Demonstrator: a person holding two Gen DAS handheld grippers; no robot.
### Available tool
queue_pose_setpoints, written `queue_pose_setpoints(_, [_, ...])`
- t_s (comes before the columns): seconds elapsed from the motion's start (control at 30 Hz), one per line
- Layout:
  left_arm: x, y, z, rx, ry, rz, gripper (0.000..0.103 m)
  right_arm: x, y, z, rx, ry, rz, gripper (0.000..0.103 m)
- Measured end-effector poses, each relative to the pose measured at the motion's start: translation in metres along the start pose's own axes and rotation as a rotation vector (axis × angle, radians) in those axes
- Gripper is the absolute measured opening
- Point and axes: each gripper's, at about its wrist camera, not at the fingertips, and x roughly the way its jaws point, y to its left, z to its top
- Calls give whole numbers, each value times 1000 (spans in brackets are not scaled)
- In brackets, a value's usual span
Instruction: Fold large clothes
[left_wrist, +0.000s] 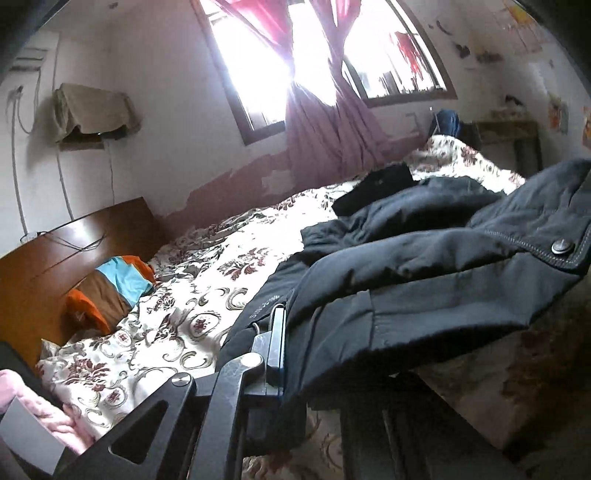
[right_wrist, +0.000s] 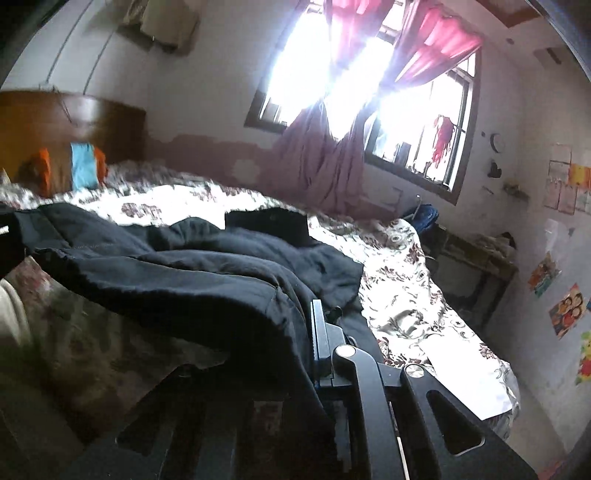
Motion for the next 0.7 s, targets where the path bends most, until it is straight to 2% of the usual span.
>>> queue_pose_setpoints(0.13, [-35,14,11,-13,-29,-15,7,-30,-21,16,27,-71,30,7])
queue_pose_setpoints(0.3, [-64,25,32,-5,-111,15,7,-47,-37,36,78,-141,42,7])
queue_pose_setpoints(0.37, [-69,30,44,-9,-146,20,7,-43,-45,43,86,-167,35,7])
queue_pose_setpoints(0.5, [-67,30,67,13,-214,36,7,-27,-46,52,98,-163,26,7])
queue_pose_setpoints(0.7, [-34,22,94,39,-217,21,7,23,-53,66,126,-145,42,7])
